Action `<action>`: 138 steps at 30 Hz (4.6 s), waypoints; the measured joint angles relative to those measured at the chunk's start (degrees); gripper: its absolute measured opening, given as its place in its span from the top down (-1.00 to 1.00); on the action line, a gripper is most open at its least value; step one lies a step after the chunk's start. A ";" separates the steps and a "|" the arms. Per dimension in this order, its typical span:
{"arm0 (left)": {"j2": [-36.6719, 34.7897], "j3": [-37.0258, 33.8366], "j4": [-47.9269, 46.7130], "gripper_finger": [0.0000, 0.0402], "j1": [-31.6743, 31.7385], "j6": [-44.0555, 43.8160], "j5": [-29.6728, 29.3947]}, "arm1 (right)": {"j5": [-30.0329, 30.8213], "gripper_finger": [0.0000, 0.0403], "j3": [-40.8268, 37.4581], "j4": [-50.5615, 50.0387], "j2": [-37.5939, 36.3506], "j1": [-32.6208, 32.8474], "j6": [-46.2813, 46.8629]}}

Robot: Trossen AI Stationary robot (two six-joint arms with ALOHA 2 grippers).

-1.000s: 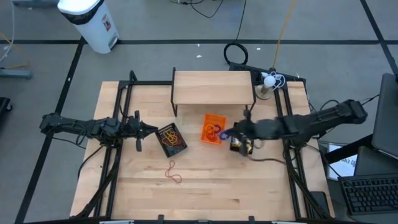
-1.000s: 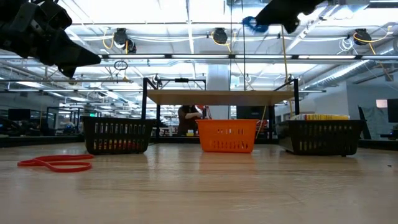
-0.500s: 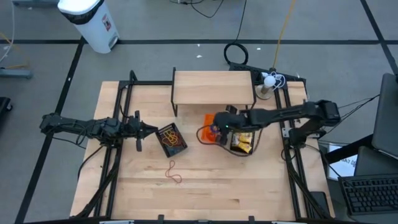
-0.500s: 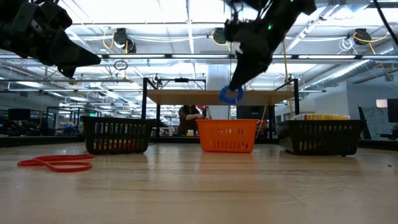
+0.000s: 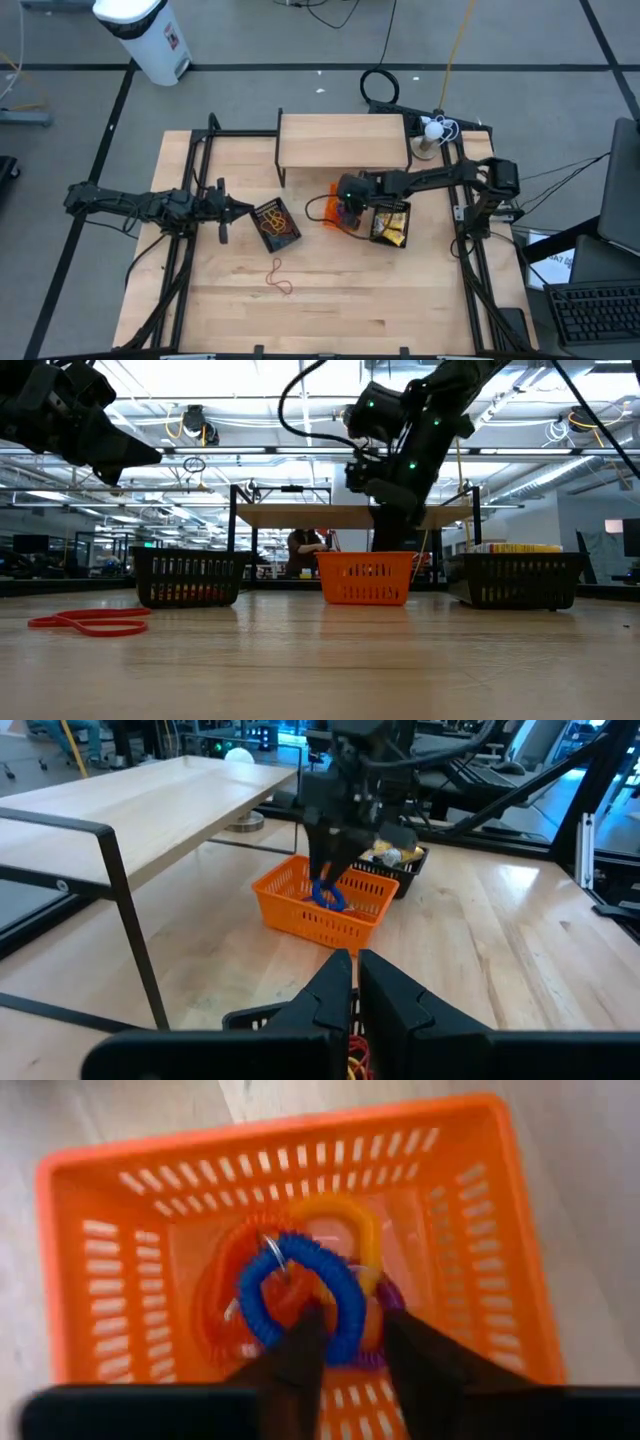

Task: Pick & Place Office Desk Supplies
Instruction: Put the blue spring keychain into the orange bin, then put the red rubber band into the left black bin

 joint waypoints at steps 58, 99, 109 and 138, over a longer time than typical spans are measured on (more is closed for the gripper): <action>84.84 48.98 -29.64 0.01 -25.15 -3.77 5.69 | -1.50 1.00 -53.96 34.40 -88.92 11.94 0.95; 13.19 18.09 -4.72 1.00 -11.44 14.84 9.42 | -1.55 0.99 -53.96 32.35 -88.16 11.94 0.75; -10.06 -4.37 13.38 1.00 -8.70 16.99 6.62 | -1.55 1.00 -53.96 31.78 -87.92 11.94 1.02; 28.42 17.14 -7.30 1.00 -1.66 3.53 -1.04 | -1.09 1.00 -53.96 33.00 -83.92 11.55 -0.33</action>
